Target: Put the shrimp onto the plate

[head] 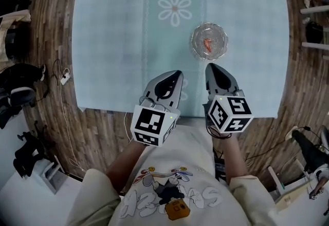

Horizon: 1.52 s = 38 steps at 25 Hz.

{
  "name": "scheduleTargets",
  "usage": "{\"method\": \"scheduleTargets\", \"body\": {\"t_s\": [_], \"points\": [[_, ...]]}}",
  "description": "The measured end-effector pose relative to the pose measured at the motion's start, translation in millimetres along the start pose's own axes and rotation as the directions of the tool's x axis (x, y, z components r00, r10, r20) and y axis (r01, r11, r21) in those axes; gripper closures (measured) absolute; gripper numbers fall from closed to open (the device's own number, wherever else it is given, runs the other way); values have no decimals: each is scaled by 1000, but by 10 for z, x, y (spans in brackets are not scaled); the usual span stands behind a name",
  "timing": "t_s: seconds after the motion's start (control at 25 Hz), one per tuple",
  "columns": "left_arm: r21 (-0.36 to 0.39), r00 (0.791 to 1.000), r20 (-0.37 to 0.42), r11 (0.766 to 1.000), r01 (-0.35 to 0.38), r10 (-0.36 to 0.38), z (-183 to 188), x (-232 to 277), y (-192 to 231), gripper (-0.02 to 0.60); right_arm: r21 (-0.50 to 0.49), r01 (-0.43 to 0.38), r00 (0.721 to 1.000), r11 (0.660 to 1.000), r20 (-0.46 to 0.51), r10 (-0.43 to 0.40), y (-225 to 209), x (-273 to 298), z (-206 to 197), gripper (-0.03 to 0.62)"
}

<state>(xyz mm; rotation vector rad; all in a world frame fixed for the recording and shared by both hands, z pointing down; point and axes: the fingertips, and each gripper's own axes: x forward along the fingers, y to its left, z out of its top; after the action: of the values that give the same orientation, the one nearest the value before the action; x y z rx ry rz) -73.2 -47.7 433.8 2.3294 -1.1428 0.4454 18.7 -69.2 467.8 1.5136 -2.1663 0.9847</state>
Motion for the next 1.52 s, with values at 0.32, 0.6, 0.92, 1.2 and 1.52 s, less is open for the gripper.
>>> {"method": "scheduleTargets", "body": {"t_s": [0.32, 0.6, 0.92, 1.2, 1.52], "points": [[24, 998, 67, 1000, 10, -11, 139, -464, 56, 574, -26, -5, 999, 1000, 39, 6, 458, -302, 45, 569], [25, 997, 74, 999, 32, -33, 81, -895, 93, 574, -12, 11, 997, 1000, 70, -10, 734, -578, 14, 569], [56, 991, 86, 993, 101, -106, 68, -1290, 32, 574, -59, 22, 993, 998, 119, -15, 1117, -926, 86, 571], [82, 981, 111, 986, 148, -157, 26, -1641, 72, 574, -70, -7, 981, 998, 192, 20, 1459, -1202, 159, 572], [128, 969, 72, 966, 226, -236, -151, -1773, -108, 574, -24, 46, 976, 999, 215, -40, 1435, -1430, -53, 572]]}}
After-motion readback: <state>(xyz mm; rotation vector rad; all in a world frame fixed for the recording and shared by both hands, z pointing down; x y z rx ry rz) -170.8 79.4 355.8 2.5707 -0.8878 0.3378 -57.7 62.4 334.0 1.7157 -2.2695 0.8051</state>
